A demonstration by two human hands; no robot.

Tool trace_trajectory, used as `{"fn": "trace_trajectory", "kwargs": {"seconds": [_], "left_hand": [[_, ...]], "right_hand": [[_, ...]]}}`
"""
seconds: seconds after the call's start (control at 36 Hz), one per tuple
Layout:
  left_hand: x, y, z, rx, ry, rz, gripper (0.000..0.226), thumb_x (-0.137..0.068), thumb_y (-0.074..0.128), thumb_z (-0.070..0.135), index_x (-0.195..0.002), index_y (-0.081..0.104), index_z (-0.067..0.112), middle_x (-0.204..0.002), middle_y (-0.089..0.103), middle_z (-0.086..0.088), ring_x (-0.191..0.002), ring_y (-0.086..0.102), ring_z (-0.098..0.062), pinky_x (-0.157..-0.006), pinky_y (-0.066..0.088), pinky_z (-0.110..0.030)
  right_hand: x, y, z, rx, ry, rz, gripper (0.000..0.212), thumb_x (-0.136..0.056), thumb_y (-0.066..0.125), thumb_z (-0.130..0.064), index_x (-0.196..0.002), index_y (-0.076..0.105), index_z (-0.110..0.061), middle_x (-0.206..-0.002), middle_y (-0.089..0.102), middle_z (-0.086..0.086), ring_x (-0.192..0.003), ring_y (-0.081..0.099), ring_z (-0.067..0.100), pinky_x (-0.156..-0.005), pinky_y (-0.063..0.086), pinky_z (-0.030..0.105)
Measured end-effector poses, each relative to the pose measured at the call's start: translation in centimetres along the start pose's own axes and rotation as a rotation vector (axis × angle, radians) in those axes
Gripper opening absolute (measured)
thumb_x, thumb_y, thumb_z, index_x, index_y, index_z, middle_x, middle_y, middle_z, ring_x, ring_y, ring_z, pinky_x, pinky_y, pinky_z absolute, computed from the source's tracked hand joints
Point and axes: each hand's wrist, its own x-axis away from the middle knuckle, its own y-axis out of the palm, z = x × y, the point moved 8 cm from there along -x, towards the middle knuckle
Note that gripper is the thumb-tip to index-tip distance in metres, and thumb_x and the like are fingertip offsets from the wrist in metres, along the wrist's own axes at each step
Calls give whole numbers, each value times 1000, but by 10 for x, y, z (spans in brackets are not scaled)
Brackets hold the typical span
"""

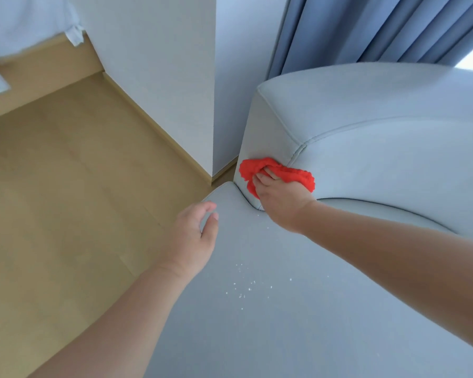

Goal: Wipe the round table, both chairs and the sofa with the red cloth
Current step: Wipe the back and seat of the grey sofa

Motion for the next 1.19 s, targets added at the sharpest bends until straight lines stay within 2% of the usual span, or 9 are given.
{"fn": "trace_trajectory", "kwargs": {"seconds": [0.17,0.25,0.33,0.44,0.53,0.67,0.83,1.06,1.19], "left_hand": [[-8,-17,39,-14,84,10,29,-96,49,15,-122,59,8,-123,59,-3,-117,51,-15,-94,31,-15],[-10,-21,58,-32,122,7,29,-96,49,16,-123,59,9,-123,59,-3,-117,50,-16,-97,33,-21],[-7,-21,72,-62,151,-8,30,-96,48,20,-124,58,13,-123,58,2,-117,50,-13,-97,35,-22],[3,-12,89,-98,185,-52,32,-96,47,20,-125,57,13,-124,58,2,-118,50,-12,-97,33,-19],[7,-1,103,-117,212,-87,32,-96,48,20,-126,57,13,-126,57,2,-121,48,-12,-97,30,-17],[11,24,124,-155,248,-134,31,-95,49,17,-125,57,13,-125,57,0,-118,49,-12,-93,30,-15],[28,54,145,-225,265,-204,32,-95,49,17,-125,57,13,-127,57,1,-120,49,-15,-95,31,-17],[73,146,203,-296,374,-319,30,-92,55,11,-121,60,6,-123,61,-8,-118,53,-23,-94,28,-15],[118,237,257,-299,433,-448,31,-91,54,13,-121,60,9,-124,61,-6,-118,53,-23,-99,35,-25]], "right_hand": [[44,-38,46,-25,9,120,55,-96,30,-23,-147,34,-3,-152,34,14,-141,28,30,-119,10,41],[65,-50,75,-21,50,213,58,-88,28,-25,-144,43,-15,-148,43,5,-138,35,27,-117,19,49],[87,-60,93,-129,89,280,56,-82,32,-19,-134,54,-21,-145,45,6,-132,39,36,-101,36,57],[126,-70,121,-344,230,444,57,-66,61,-12,-123,63,-16,-130,58,14,-107,56,44,-71,51,45],[159,-54,140,-654,404,524,65,-59,65,4,-122,63,-14,-125,59,16,-99,58,43,-68,54,48],[212,4,124,-1226,788,477,63,-78,53,5,-135,55,-20,-140,51,3,-112,54,37,-93,49,47],[250,53,52,-1889,1011,332,62,-86,35,0,-136,50,-34,-128,48,-20,-57,67,23,-46,56,43],[338,96,2,-2073,1110,325,61,-88,36,-1,-133,50,-40,-124,54,-16,-57,66,28,-47,56,46],[444,143,-11,-2067,1297,310,58,-89,36,-2,-133,52,-35,-125,51,-17,-59,67,28,-49,56,48]]}}
